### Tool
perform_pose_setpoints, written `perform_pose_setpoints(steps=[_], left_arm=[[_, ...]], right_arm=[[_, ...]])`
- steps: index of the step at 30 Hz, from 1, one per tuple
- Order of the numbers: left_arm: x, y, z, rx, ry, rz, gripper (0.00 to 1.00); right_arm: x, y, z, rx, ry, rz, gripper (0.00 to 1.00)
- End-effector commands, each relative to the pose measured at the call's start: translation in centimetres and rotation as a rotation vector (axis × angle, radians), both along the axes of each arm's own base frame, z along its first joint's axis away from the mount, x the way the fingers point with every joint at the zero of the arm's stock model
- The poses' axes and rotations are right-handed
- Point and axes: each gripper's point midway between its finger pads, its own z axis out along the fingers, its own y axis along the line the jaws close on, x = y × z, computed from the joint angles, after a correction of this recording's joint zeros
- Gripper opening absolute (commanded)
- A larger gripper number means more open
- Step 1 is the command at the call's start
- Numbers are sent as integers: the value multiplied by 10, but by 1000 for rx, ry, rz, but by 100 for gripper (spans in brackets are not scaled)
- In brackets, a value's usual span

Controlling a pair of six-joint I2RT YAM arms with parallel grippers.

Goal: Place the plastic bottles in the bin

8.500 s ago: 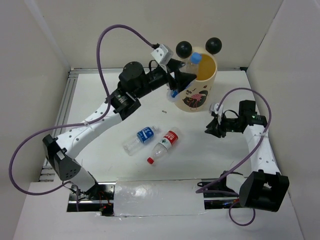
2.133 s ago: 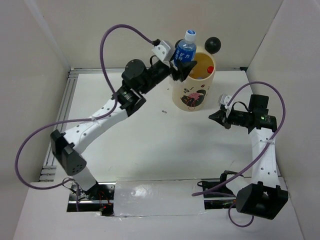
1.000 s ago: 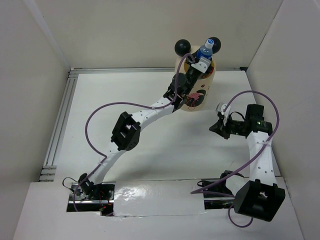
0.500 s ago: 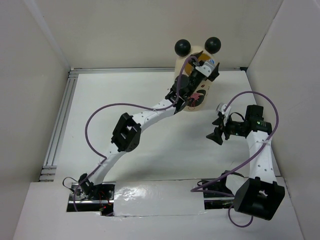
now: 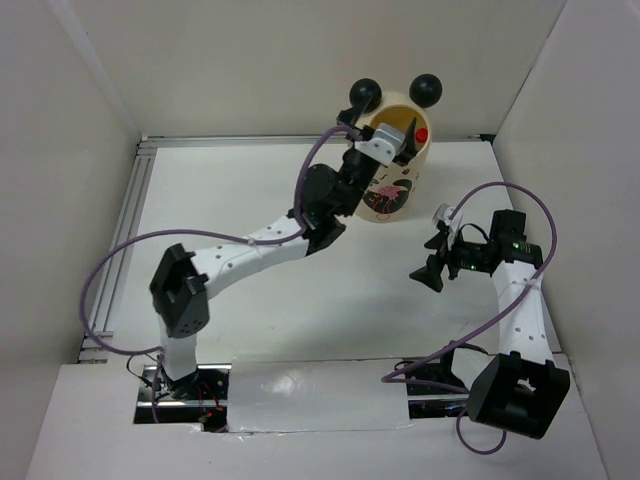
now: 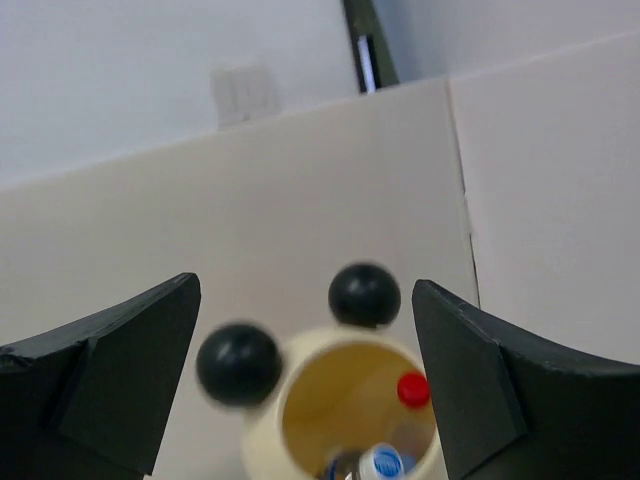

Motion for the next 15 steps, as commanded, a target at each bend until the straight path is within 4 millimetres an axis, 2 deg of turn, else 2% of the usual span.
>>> perform_pose_setpoints(steps=[1,3,4,5,6,7,8,9,10,11,12,13,14,15], left_arm=[[-36,74,43,-191,100,88,100],[-39,73,-24,-111,388,29,100],[-57,106,-15,-155,443,2,100],[-62,116,-36,-170,536,-55,100],[-67,125,-105,-57,664,-25,100],[-76,139,-125,-48,710,-25,100],[-90,169,-121,-88,715,-26,100],[-96,184,-165,-64,800,6,100],[-104,201,-191,-24,866,47,100],[-105,222,-205,-37,901,94,100],[-115,240,-204,-83,907,94,100],[-119,253,-232,-61,951,128,100],[-124,273,-247,-87,966,155,100],[-122,279,-250,-89,977,171,100]], right_arm=[[12,-1,9,79,58,-126,100],[21,-10,8,74,97,-220,100],[25,-15,7,70,109,-260,100],[33,-19,10,97,136,-336,100],[40,-30,10,77,149,-420,100],[42,-33,10,81,160,-451,100],[44,-35,13,73,151,-460,100],[44,-37,12,67,151,-467,100],[45,-41,11,60,139,-485,100],[46,-44,5,40,124,-482,100],[46,-44,6,39,109,-482,100],[48,-48,5,51,115,-512,100],[53,-49,7,79,106,-546,100],[57,-49,11,92,94,-556,100]])
